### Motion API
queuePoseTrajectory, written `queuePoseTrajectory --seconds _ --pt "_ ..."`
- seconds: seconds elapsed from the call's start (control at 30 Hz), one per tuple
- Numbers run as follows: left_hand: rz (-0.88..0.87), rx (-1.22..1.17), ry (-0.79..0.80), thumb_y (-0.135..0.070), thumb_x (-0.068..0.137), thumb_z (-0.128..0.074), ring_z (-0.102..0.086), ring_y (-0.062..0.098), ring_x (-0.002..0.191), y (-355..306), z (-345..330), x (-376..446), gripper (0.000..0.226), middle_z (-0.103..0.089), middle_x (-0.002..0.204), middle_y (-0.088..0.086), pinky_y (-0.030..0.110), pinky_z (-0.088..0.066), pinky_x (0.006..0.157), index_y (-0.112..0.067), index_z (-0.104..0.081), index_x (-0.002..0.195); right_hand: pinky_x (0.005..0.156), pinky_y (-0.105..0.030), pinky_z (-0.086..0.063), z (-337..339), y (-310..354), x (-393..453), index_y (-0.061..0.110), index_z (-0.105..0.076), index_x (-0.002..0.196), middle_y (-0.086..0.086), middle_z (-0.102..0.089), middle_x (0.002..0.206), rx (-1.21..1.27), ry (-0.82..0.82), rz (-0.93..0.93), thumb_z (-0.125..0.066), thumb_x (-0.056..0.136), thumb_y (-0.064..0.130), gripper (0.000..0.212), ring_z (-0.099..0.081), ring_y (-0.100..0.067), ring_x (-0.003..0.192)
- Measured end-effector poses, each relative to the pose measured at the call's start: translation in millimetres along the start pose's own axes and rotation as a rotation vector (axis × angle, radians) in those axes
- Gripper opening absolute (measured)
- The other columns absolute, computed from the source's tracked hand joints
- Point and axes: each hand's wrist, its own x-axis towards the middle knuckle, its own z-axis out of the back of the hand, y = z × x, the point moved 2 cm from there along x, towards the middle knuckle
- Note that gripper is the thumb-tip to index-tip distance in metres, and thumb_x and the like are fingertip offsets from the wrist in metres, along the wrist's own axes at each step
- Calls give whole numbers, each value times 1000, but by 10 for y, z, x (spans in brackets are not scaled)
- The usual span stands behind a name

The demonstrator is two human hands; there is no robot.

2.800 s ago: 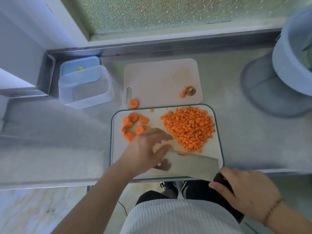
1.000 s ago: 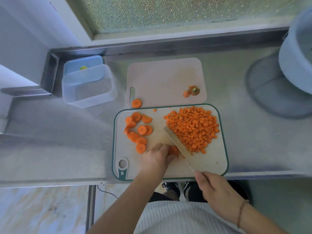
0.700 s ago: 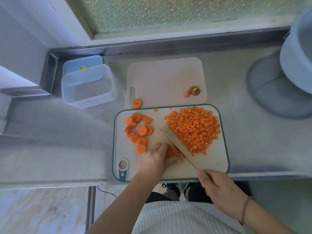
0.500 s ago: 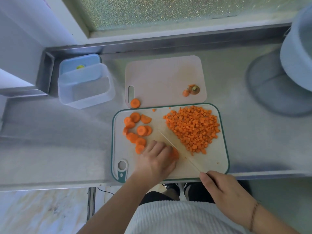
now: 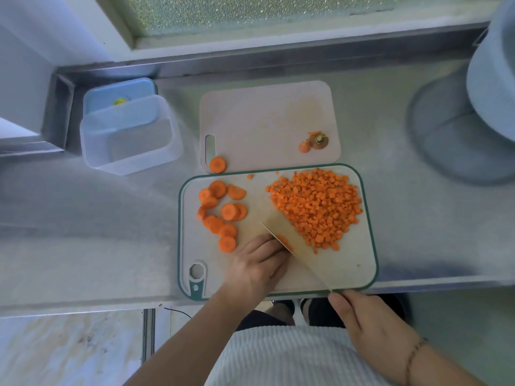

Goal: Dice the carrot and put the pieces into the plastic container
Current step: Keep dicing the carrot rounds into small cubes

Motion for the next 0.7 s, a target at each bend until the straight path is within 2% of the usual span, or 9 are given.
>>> queuePoseTrajectory --seconds 0.1,0.17,0.23,0.3,0.43,0.57,0.63,0.7 --pt "-12 22 13 -6 90 -75 -68 28 96 3 8 5 7 -71 102 7 37 -55 88 -4 -77 96 62 -25 -43 37 171 157 22 -46 65 7 -50 56 56 -36 45 -14 83 66 58 -49 -7 57" --pt "-16 35 20 -5 88 -76 -66 28 92 3 24 -4 5 -70 99 8 39 -56 87 -3 -76 93 59 -23 -41 71 200 158 20 -45 61 6 -47 51 115 -54 59 -18 85 63 56 -47 -7 53" --pt "-12 47 13 -6 89 -75 -65 28 91 4 44 -22 3 -69 98 9 39 -56 86 -3 -75 91 68 -26 -47 78 109 55 20 -54 67 3 -58 61 150 -67 60 -19 87 66 61 -56 -7 64" --pt "-1 54 -1 -6 89 -74 -65 28 91 -5 50 -26 3 -69 97 8 39 -56 85 -3 -75 90 79 -25 -47 68 -8 -85 21 -64 82 5 -67 77 155 -46 41 -19 84 73 69 -61 -6 80" --pt "21 45 -25 -6 90 -73 -67 28 94 -14 25 -37 4 -72 100 8 39 -56 86 -3 -76 90 68 -21 -44 83 -102 -215 18 -63 78 2 -65 69 79 4 -13 -7 70 91 92 -59 -7 68" --pt "27 28 -21 -6 90 -73 -69 28 96 -8 15 -56 6 -73 101 7 39 -56 87 -3 -77 92 77 -19 -46 27 -65 -160 25 -61 84 8 -65 74 12 27 -35 -6 79 75 75 -60 -4 81" --pt "28 21 -20 -6 90 -73 -68 28 97 -7 21 -47 6 -73 101 8 39 -56 87 -3 -77 93 85 -26 -48 -38 4 -47 26 -62 89 7 -68 84 10 13 22 -6 85 73 73 -61 -6 87" --pt "25 20 -19 -4 89 -75 -68 28 97 -16 30 -39 5 -72 101 8 38 -56 87 -2 -77 93 77 -26 -48 -36 89 56 24 -57 76 4 -63 72 35 -9 55 -10 87 69 66 -58 -6 73"
